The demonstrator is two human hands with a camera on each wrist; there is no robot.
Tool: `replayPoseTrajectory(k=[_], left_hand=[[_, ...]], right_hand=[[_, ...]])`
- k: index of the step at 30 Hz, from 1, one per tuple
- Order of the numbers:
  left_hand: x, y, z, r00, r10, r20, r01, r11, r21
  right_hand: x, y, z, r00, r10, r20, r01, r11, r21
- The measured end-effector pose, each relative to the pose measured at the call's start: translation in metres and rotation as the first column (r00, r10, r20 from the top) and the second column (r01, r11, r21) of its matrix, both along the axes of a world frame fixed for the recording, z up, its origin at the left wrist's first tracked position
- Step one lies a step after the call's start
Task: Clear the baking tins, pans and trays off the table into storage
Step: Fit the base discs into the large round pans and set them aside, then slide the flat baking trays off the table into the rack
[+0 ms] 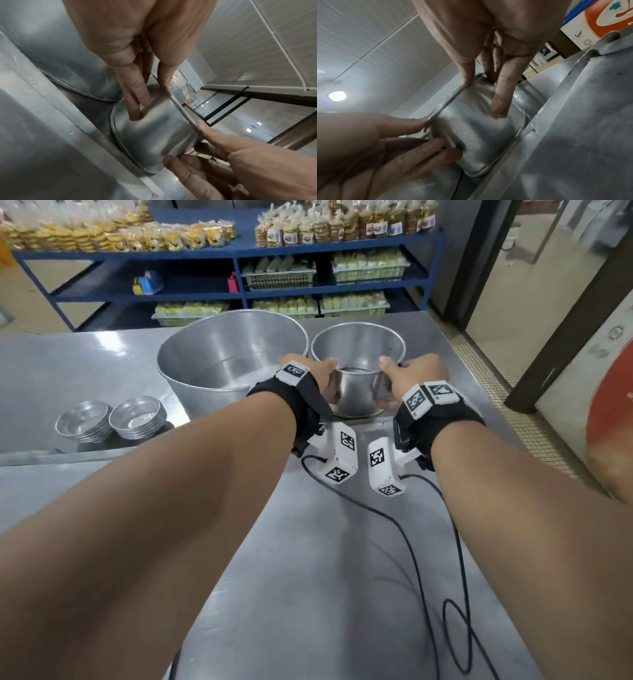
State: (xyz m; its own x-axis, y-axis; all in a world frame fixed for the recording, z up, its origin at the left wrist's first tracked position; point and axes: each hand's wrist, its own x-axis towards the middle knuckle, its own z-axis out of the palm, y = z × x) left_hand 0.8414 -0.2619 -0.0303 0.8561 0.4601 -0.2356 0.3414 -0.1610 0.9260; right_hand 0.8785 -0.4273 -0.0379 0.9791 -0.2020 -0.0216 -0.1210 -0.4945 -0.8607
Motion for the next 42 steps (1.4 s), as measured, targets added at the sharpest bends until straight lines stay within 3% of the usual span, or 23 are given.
replayPoseTrajectory(k=[8, 13, 17, 21, 25, 28, 33, 42], left_hand=[[-0.046, -0.007, 0.013, 0.990, -0.104, -0.092, 0.110, 0.992, 0.055], [-0.093, 0.013, 0.028, 0.943, -0.232, -0.237, 0.257, 0.963, 0.080], [-0.149, 0.035, 0.036, 0.862, -0.344, -0.373, 0.400, 0.913, 0.083], [-0.219, 0.060, 0.043, 0.851, -0.332, -0.406, 0.430, 0.885, 0.177], [-0.298, 0.087, 0.044, 0.786, -0.305, -0.537, 0.560, 0.718, 0.413], [-0.367, 0.109, 0.043, 0.731, -0.301, -0.612, 0.633, 0.633, 0.445], [-0.494, 0.136, 0.047, 0.699, -0.279, -0.658, 0.668, 0.585, 0.460], [-0.672, 0.183, 0.014, 0.703, -0.208, -0.680, 0.639, 0.606, 0.474]], right_hand=[[-0.038, 0.004, -0.009, 0.989, 0.122, -0.081, -0.124, 0.992, -0.030], [-0.088, 0.012, 0.010, 0.955, 0.254, -0.150, -0.290, 0.902, -0.320], [-0.139, 0.028, 0.029, 0.915, 0.327, -0.237, -0.402, 0.792, -0.459], [-0.203, 0.053, 0.041, 0.845, 0.403, -0.351, -0.534, 0.661, -0.527], [-0.286, 0.082, 0.053, 0.804, 0.427, -0.414, -0.595, 0.597, -0.538], [-0.355, 0.104, 0.052, 0.785, 0.430, -0.446, -0.618, 0.582, -0.529], [-0.466, 0.128, 0.044, 0.756, 0.421, -0.501, -0.652, 0.557, -0.515], [-0.626, 0.137, 0.027, 0.737, 0.282, -0.614, -0.662, 0.481, -0.575]])
